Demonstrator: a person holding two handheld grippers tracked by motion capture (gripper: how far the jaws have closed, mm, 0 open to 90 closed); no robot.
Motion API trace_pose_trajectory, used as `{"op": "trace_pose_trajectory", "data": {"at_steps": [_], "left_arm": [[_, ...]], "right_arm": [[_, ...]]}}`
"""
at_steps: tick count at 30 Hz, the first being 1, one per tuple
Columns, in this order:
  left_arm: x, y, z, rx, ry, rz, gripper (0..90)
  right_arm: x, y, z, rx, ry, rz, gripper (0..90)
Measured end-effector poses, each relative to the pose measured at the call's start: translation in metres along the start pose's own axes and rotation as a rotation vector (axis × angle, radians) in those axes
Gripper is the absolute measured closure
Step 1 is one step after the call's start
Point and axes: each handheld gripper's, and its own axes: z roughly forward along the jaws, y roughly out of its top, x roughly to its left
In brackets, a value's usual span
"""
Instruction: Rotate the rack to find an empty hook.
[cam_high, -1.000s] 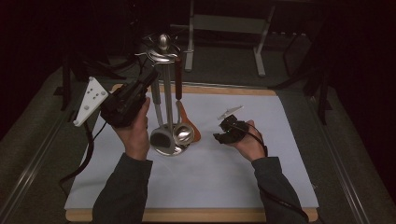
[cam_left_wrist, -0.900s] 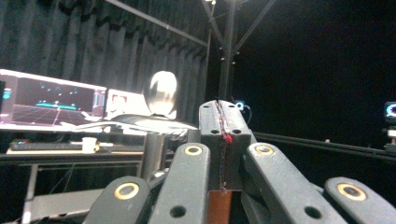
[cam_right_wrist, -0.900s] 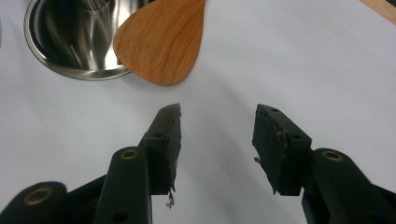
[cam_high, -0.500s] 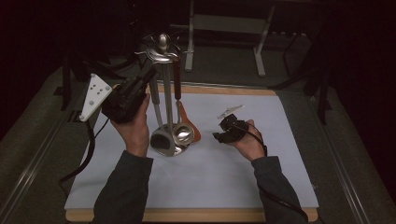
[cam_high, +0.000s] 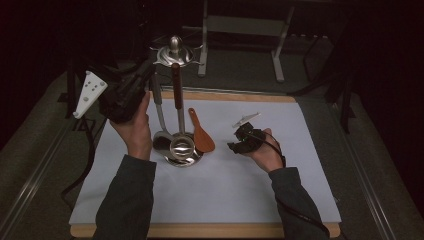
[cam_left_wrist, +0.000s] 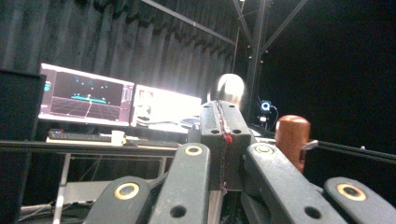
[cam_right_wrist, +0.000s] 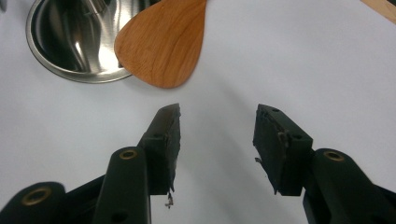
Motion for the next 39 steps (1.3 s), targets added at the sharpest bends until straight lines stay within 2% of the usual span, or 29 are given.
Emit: {"op": "trace_pose_trajectory", "data": {"at_steps": [9, 16, 25, 29, 33, 35, 38, 39], "left_arm": [[0.013, 0.003, 0.007, 0.011, 0.029, -0.024, 90.0], [0.023, 0.004, 0.016, 0.03, 0.031, -0.039, 90.0], [0.024, 0.006, 0.016, 0.045, 0.041, -0.034, 89.9], [0.026, 0.004, 0.007, 0.046, 0.04, -0.024, 89.8], [0.027, 0.0, -0.002, 0.073, 0.038, 0.0, 89.8], [0.032, -0.01, -0.018, 0.097, 0.047, 0.007, 89.7], [0.039, -0.022, -0.032, 0.126, 0.058, 0.011, 89.7], [0.039, -0.022, -0.032, 0.126, 0.058, 0.011, 89.6]], "right_arm": [[0.001, 0.001, 0.001, 0.002, 0.003, 0.004, 51.0], [0.002, 0.002, 0.003, 0.001, 0.004, 0.0, 51.0], [0.002, 0.003, 0.003, -0.004, 0.008, 0.002, 51.0], [0.002, 0.004, 0.005, -0.007, 0.011, 0.006, 51.0], [0.003, 0.004, 0.007, -0.007, 0.013, 0.007, 51.0], [0.004, 0.005, 0.01, -0.011, 0.018, 0.008, 51.0], [0.006, 0.006, 0.015, -0.004, 0.021, 0.01, 51.0], [0.006, 0.006, 0.015, -0.004, 0.021, 0.01, 51.0]]}}
